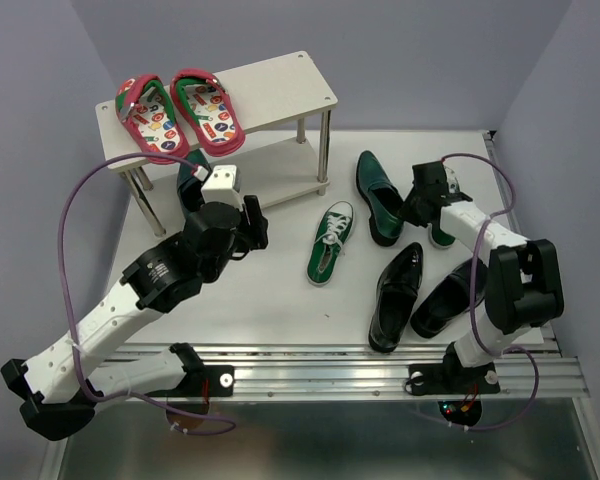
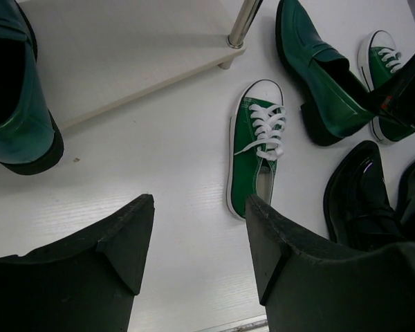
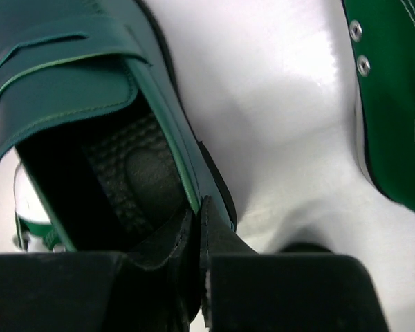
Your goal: Place and organize the shoes onto the shoe shelf
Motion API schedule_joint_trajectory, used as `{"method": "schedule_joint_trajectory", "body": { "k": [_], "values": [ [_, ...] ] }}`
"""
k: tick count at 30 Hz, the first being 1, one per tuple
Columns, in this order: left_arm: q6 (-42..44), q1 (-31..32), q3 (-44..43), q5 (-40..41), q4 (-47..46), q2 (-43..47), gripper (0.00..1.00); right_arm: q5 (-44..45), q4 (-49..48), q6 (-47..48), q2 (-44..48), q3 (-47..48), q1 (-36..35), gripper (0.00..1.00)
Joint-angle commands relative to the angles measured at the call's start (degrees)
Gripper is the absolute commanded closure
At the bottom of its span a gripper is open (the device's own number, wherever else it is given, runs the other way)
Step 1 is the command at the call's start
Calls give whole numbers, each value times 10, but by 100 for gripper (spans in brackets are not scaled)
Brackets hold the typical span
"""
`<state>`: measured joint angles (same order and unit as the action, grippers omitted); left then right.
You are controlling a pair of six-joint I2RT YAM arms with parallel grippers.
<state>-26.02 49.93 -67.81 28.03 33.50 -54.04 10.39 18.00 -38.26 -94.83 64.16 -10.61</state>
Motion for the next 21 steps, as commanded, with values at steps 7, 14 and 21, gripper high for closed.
{"method": "schedule_joint_trajectory", "body": {
  "k": [7, 14, 21],
  "values": [
    [7, 3, -50, 15, -43, 3, 35, 2, 82, 31, 248, -21, 0, 99],
    [3, 3, -79, 47, -60, -10, 40, -85, 187, 47, 394, -47, 0, 99],
    [-5, 3, -150, 88, 12, -63, 40, -146, 228, 57, 422, -30, -39, 99]
  ]
}}
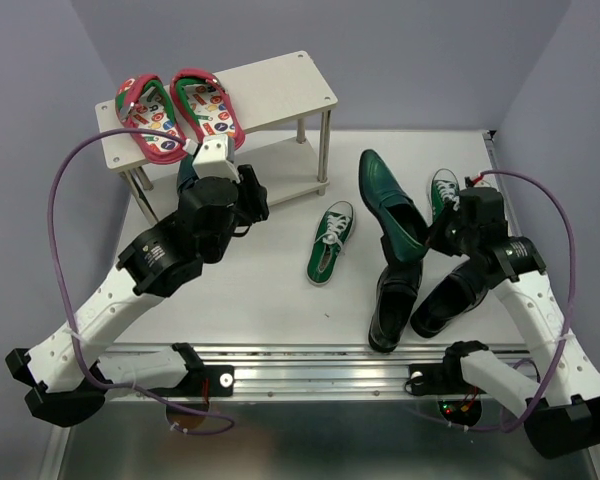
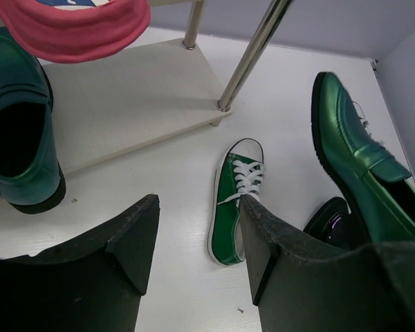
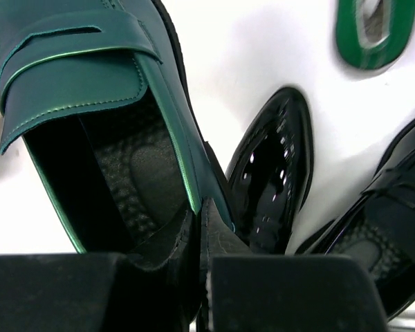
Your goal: Place and organize the shoes onto the shoe shelf
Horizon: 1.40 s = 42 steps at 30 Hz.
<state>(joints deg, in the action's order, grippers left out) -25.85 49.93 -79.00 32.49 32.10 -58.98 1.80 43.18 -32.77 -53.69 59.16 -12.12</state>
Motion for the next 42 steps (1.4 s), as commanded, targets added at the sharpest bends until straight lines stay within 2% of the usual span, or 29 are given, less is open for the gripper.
{"method": "schedule_joint_trajectory", "body": {
  "k": [1, 4, 8, 13, 17, 20, 24, 31, 37, 42],
  "values": [
    [-10, 3, -41, 49, 30, -14, 40, -62, -26, -1, 10, 18, -31, 99],
    [-19, 3, -39, 59, 29, -6, 39, -62, -46, -23, 11, 4, -69, 99],
    [-29, 3, -28, 54, 10, 10, 37, -28, -73, -61, -4, 4, -158, 99],
    [-39, 3, -31, 60, 18, 9, 37, 94, -87, -91, -54, 42, -326, 99],
    [-54, 3, -32, 68, 29, 13, 37, 160, -102, -122, -131, 72, -411, 99],
    [-71, 3, -18, 84, 22, 36, 37, 188, -121, -145, -165, 94, -450, 99],
    [-89, 3, -15, 101, 42, 55, 37, 221, -155, -171, -220, 106, -468, 99],
    [-98, 3, -19, 108, 78, 35, 37, 246, -204, -220, -278, 111, -494, 99],
    [-102, 3, -10, 107, 86, 24, 38, 294, -183, -298, -340, 128, -522, 99],
    [-102, 3, 11, 93, 79, 24, 38, 322, -186, -316, -381, 136, -548, 99]
  ]
}}
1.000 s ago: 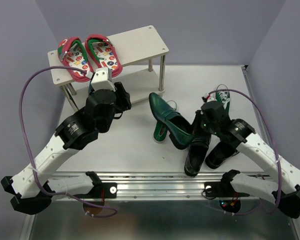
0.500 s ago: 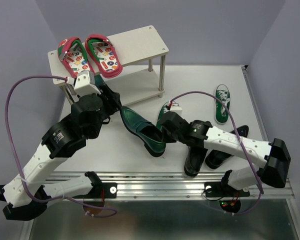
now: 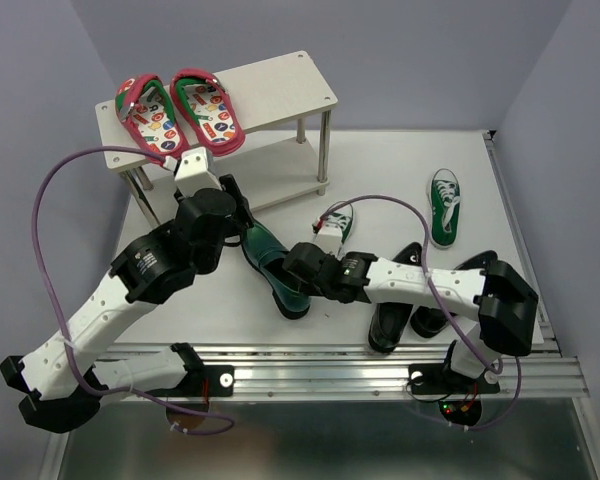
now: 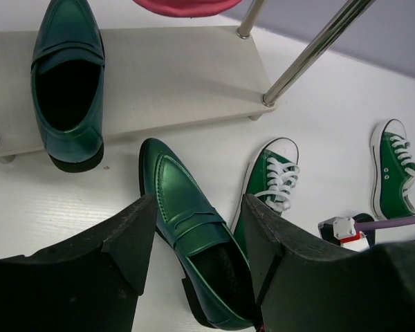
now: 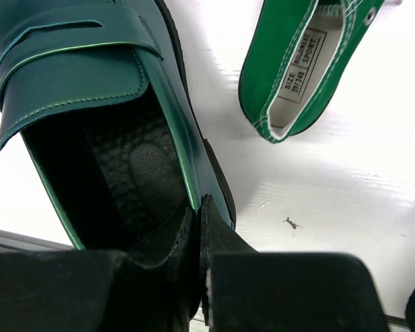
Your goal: Place and organize the shoes onto the shoe shelf
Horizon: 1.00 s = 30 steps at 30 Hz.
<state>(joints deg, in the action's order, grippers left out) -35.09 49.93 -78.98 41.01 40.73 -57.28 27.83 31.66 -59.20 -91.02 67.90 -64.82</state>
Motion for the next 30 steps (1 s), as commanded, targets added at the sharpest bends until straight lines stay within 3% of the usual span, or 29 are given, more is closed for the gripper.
{"method": "schedule_joint_trajectory", "body": {
  "k": [1, 4, 5, 7, 8, 9, 11, 14, 19, 26, 30],
  "values": [
    [-9, 3, 14, 6, -7, 6, 38, 65, -69, -52, -14, 52, -22, 99],
    [-11, 3, 24, -5, -3, -3, 38, 78, -78, -50, -28, 47, -32, 98],
    [-16, 3, 25, -3, 2, -6, 38, 78, -86, -39, -28, 42, -32, 93],
    [-26, 3, 34, 4, 9, -17, 38, 61, -123, -23, -18, 25, -32, 72],
    [-38, 3, 45, 5, 14, -21, 38, 56, -135, -10, -12, 7, -32, 54],
    [-43, 3, 51, 4, 14, -22, 38, 53, -141, -7, -6, 1, -32, 44],
    [-57, 3, 63, 0, 15, -22, 38, 56, -143, 9, 14, -6, -32, 28],
    [-109, 3, 79, -8, 36, -23, 38, 84, -133, 35, 55, -23, -32, 16],
    [-184, 8, 102, -49, 63, -40, 41, 173, -70, 45, 150, -58, -27, 9],
    [-344, 70, 151, -52, 130, -72, 42, 259, 34, 32, 325, -115, 14, 0],
    [-451, 97, 160, -65, 182, -116, 37, 305, 92, 29, 388, -109, 14, 0]
  ]
}}
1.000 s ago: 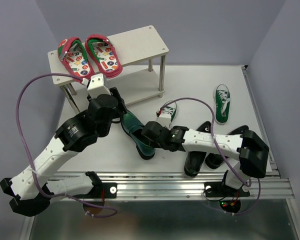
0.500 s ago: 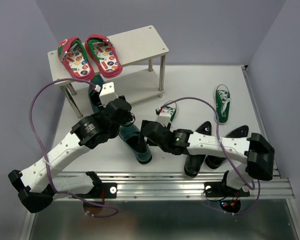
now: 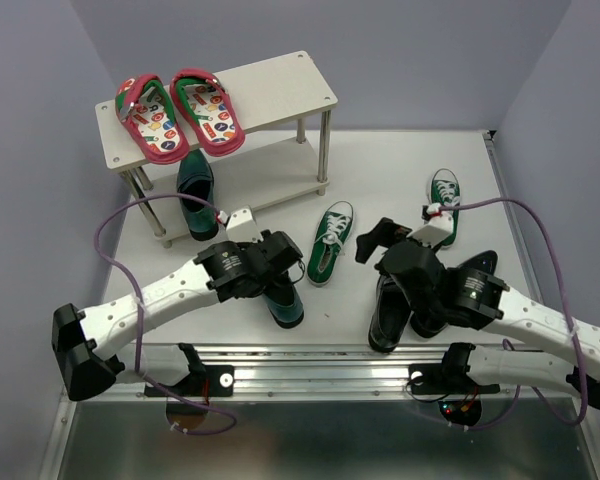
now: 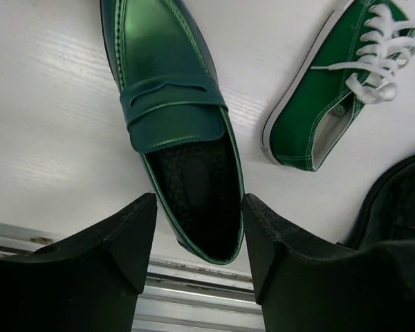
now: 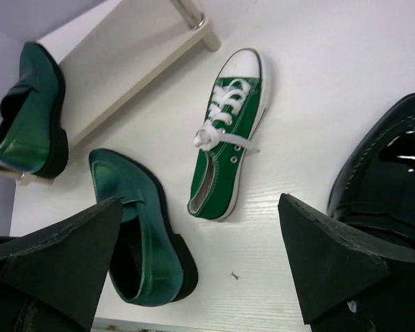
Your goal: Place and organize the shoes onto the shoe shelf
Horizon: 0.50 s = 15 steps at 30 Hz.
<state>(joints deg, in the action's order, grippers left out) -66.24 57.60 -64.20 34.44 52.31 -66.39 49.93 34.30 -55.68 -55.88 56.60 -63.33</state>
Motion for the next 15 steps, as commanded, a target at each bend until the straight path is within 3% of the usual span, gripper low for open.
{"method": "schedule_joint_trajectory", "body": {
  "k": [1, 7, 15],
  "values": [
    [-148, 27, 17, -2, 65, -29, 36, 96, 81, -6, 45, 4, 0, 0],
    [-190, 37, 76, -40, 19, -16, 26, 103, 115, -11, 71, 11, 0, 0],
    [-194, 37, 157, -89, -54, -20, 33, 91, 118, -20, 42, 16, 0, 0]
  ]
}}
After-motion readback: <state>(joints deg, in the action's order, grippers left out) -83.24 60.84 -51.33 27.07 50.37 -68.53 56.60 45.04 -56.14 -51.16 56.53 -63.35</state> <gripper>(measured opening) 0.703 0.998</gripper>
